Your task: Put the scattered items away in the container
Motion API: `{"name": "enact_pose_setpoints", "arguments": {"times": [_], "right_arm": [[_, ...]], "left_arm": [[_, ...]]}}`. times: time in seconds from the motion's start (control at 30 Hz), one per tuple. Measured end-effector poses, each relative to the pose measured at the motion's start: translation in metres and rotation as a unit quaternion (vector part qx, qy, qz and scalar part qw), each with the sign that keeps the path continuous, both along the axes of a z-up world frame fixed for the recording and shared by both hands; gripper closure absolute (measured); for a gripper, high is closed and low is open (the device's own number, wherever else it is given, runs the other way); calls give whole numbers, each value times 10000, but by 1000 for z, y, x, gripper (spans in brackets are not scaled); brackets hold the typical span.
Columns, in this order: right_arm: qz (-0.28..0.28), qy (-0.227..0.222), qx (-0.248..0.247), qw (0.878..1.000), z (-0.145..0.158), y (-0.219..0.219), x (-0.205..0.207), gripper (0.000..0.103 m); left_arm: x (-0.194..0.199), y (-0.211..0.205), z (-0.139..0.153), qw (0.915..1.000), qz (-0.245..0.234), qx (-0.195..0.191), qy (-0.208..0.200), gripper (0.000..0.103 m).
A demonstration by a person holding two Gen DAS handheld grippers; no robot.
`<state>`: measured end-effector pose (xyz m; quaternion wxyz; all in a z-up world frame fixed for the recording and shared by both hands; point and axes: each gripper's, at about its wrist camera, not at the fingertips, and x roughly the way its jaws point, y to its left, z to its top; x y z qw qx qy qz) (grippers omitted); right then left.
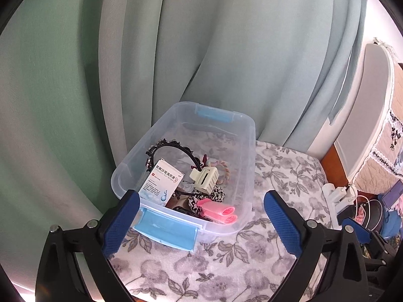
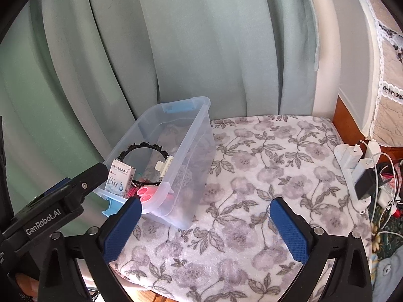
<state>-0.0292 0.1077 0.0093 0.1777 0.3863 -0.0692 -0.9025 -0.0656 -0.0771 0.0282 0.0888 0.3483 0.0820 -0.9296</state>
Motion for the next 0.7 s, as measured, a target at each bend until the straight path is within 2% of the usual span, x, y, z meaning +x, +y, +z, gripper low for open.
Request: {"name": "enact_pose_setpoints", "arguments": {"times": [0.17,0.3,0.5,0.7], "right_arm": [[-269,114,-74,9995,7,15,5,0],[-285,164,-88,9994,10,20,11,0],[-321,168,-98,9993,12,26,18,0],[-398,132,-74,9991,13,34,24,0]], "left_arm": [[4,9,0,9997,23,-208,-82,4],[6,18,-4,9995,-42,-246,-202,4],[9,32,-5,9977,-98,-540,-389,4],[11,38,-6,9975,-163,-515,-465,4]]}}
